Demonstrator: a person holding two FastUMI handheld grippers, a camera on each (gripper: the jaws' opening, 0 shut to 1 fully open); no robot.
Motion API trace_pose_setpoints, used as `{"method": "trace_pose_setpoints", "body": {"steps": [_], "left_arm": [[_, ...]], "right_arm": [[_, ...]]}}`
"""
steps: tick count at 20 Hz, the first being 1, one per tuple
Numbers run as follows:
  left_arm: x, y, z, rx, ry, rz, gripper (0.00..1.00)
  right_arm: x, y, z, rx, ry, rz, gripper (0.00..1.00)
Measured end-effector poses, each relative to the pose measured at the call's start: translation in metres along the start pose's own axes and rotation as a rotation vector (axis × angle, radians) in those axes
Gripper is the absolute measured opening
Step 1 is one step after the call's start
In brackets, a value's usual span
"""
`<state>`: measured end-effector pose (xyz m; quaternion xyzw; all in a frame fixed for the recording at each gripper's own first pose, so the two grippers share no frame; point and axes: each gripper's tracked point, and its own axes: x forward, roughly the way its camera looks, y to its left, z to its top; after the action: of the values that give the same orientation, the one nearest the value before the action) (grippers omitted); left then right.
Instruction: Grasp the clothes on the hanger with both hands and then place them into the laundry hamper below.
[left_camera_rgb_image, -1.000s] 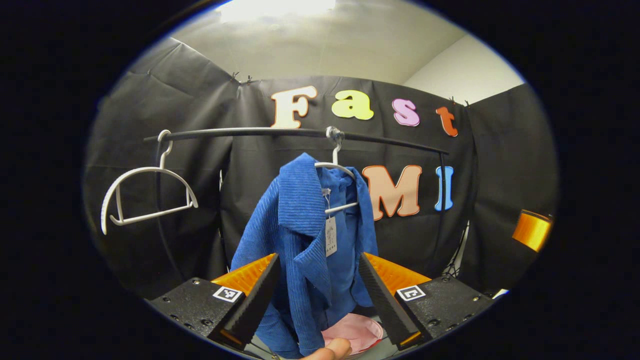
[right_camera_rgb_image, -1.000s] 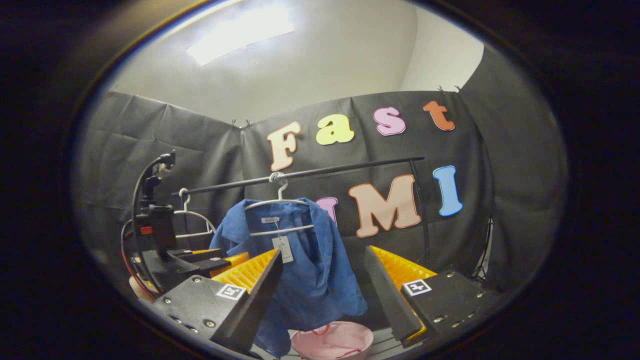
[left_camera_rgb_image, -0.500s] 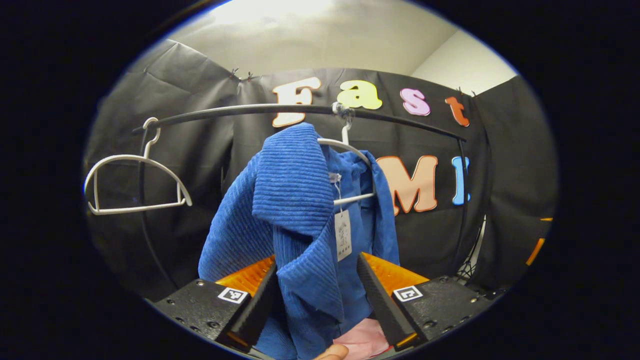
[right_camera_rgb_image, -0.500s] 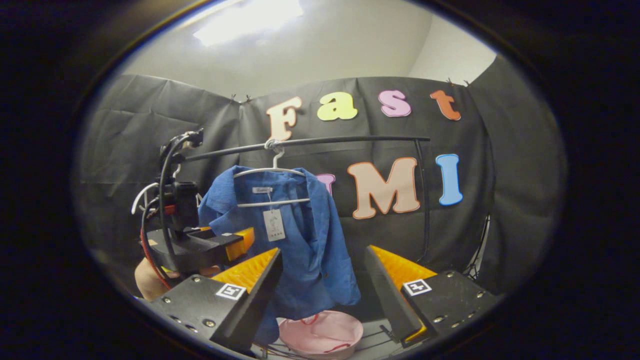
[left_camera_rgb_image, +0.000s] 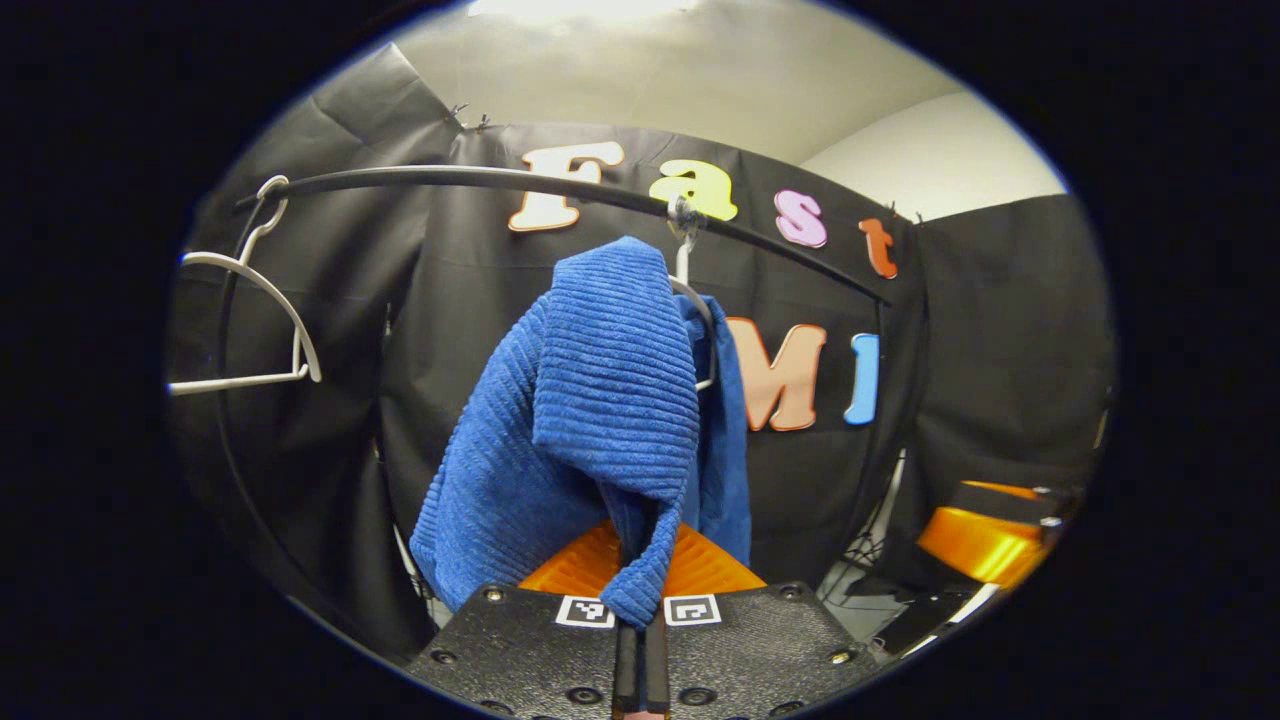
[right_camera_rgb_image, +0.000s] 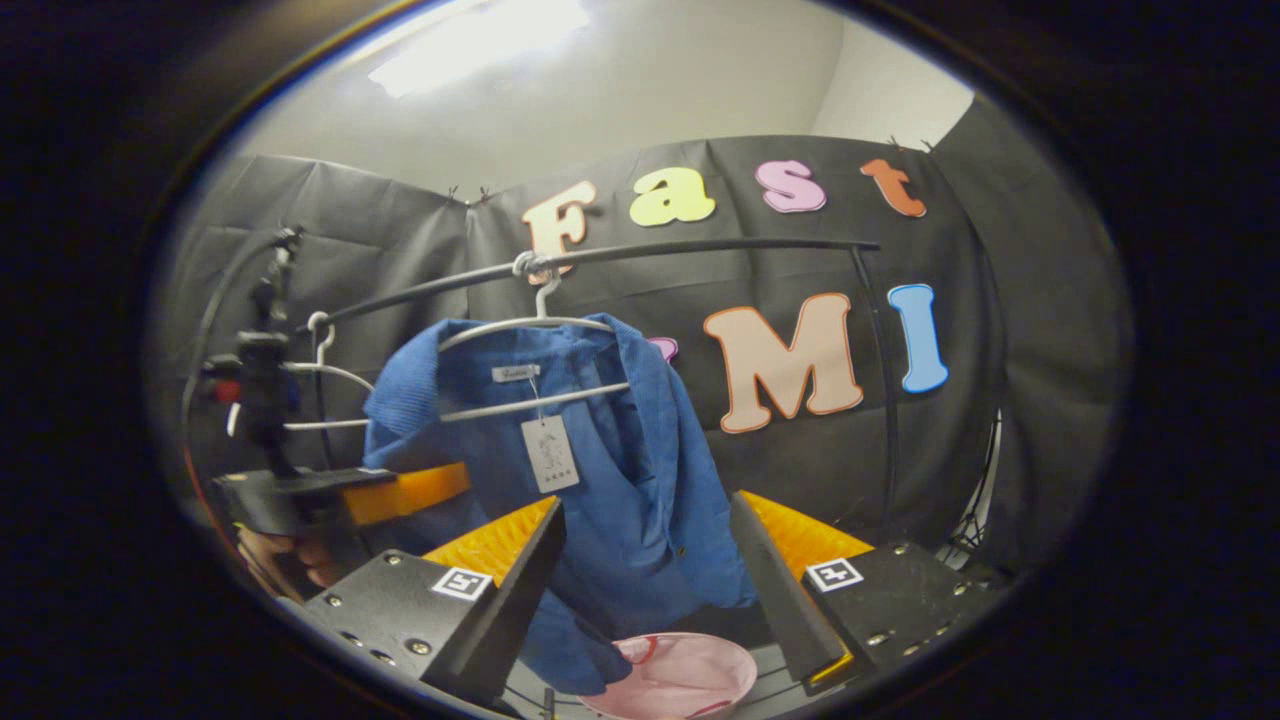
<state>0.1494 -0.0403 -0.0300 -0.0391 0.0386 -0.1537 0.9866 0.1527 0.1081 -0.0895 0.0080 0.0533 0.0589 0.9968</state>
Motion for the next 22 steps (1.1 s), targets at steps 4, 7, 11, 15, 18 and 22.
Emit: {"method": "trace_pose_setpoints", "body": {"steps": [4, 7, 11, 15, 18, 22], "left_arm": [[-0.023, 0.004, 0.016, 0.017, -0.022, -0.032, 0.02], [-0.029, 0.005, 0.020, 0.006, -0.014, -0.060, 0.02], [-0.034, 0.011, 0.026, -0.009, -0.015, -0.073, 0.02], [-0.038, 0.019, 0.032, -0.008, -0.012, -0.064, 0.02], [-0.044, 0.028, 0.044, 0.036, -0.050, -0.027, 0.02], [-0.047, 0.046, 0.055, 0.066, -0.077, 0.018, 0.02]], "right_arm": [[0.045, 0.021, -0.009, 0.007, -0.002, 0.039, 0.99], [0.078, 0.016, -0.005, 0.019, -0.019, 0.014, 0.99], [0.136, -0.003, -0.008, 0.015, 0.006, -0.022, 0.98], [0.184, -0.006, -0.010, 0.001, 0.016, -0.020, 0.98], [0.218, -0.002, -0.020, -0.013, 0.026, -0.020, 0.98], [0.246, -0.006, -0.022, -0.060, 0.008, -0.071, 0.69]]}}
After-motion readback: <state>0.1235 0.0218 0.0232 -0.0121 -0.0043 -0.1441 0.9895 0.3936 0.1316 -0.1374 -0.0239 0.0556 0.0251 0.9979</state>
